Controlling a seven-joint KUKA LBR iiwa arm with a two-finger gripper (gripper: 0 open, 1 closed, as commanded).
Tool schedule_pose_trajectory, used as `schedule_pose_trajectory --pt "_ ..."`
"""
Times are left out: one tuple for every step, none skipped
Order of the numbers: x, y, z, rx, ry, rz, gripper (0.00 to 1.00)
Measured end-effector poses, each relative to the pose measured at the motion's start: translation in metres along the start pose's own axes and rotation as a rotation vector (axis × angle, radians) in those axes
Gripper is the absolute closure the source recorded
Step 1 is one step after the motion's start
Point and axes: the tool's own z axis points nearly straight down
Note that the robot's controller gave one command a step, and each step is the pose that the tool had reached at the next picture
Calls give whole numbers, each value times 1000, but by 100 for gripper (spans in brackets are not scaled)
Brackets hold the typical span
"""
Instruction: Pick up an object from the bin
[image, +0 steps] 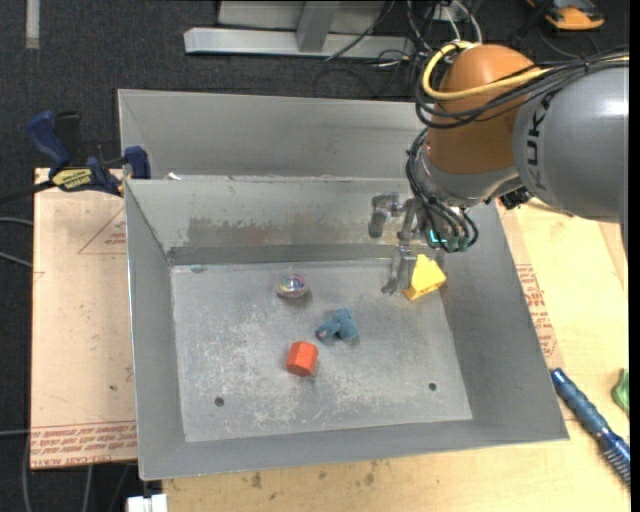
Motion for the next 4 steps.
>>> schedule_pose_trajectory --pt "64 21 119 0 2 -56 0" --pt "60 20 114 1 -8 -56 100" --pt "60 20 114 1 -7 -56 0" --pt "85 68 115 -1 -6 -222 0"
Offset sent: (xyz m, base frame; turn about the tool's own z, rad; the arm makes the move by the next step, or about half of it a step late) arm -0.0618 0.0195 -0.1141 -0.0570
